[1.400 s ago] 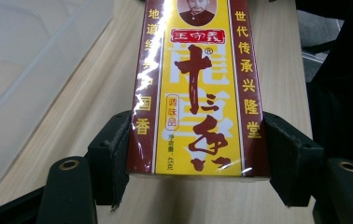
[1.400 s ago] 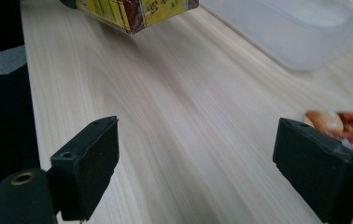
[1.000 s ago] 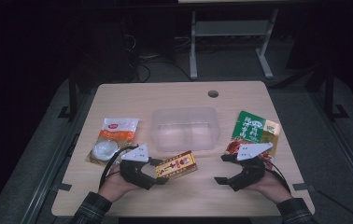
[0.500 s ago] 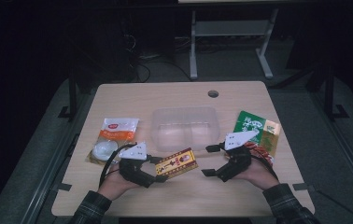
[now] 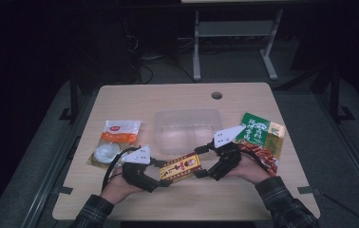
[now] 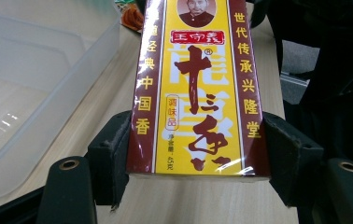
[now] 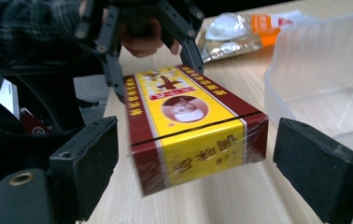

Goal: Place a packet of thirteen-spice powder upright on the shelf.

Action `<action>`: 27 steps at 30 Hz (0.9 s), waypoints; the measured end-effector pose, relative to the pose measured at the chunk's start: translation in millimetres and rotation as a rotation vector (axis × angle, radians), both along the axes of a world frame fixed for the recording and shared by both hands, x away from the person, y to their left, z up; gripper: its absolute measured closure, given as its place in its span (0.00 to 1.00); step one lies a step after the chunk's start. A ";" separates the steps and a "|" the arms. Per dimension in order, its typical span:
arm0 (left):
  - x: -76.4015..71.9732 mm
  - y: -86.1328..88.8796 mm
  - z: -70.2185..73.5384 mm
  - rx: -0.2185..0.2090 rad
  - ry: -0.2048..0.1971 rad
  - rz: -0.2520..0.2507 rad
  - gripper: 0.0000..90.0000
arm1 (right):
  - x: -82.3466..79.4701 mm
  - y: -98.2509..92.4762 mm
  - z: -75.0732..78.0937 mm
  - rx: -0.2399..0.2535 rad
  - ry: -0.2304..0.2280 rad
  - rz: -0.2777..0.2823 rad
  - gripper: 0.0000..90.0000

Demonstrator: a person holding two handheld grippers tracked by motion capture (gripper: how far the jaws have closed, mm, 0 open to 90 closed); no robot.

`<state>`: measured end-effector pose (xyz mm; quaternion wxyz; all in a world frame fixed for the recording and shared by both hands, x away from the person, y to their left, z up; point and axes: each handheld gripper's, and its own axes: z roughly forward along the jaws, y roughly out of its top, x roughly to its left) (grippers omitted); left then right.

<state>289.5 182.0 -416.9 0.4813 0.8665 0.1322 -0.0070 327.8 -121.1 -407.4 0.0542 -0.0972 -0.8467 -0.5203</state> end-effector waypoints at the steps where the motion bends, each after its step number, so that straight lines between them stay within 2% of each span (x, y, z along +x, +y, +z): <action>1: -0.3 -0.5 0.1 0.002 0.000 -0.002 0.36 | 0.3 1.3 -1.5 -0.007 0.009 0.007 0.17; 5: -0.5 -1.7 0.0 0.002 -0.005 -0.004 0.36 | 0.2 3.1 -5.3 -0.016 0.026 0.030 0.26; 10: 1.3 -2.1 -2.7 -0.007 0.009 -0.019 0.35 | -2.4 2.2 -2.8 -0.010 0.019 0.024 0.27; 13: 2.0 -3.6 -4.6 -0.001 0.009 -0.030 0.35 | -3.5 1.0 1.1 0.015 0.013 0.023 0.28; 14: 1.8 -5.8 -6.1 0.012 0.006 -0.037 0.35 | -4.5 0.6 3.5 0.019 0.020 0.021 0.29; 15: 1.5 -9.6 -8.6 0.032 0.003 -0.045 0.35 | -4.8 1.0 4.5 0.024 0.014 0.020 0.29; 18: 1.5 -14.6 -11.3 0.054 0.005 -0.057 0.35 | -6.4 1.5 6.8 0.027 0.008 0.016 0.29; 27: 2.6 -29.5 -16.6 0.062 0.029 -0.069 0.35 | -11.3 7.7 18.9 0.064 -0.036 0.003 0.31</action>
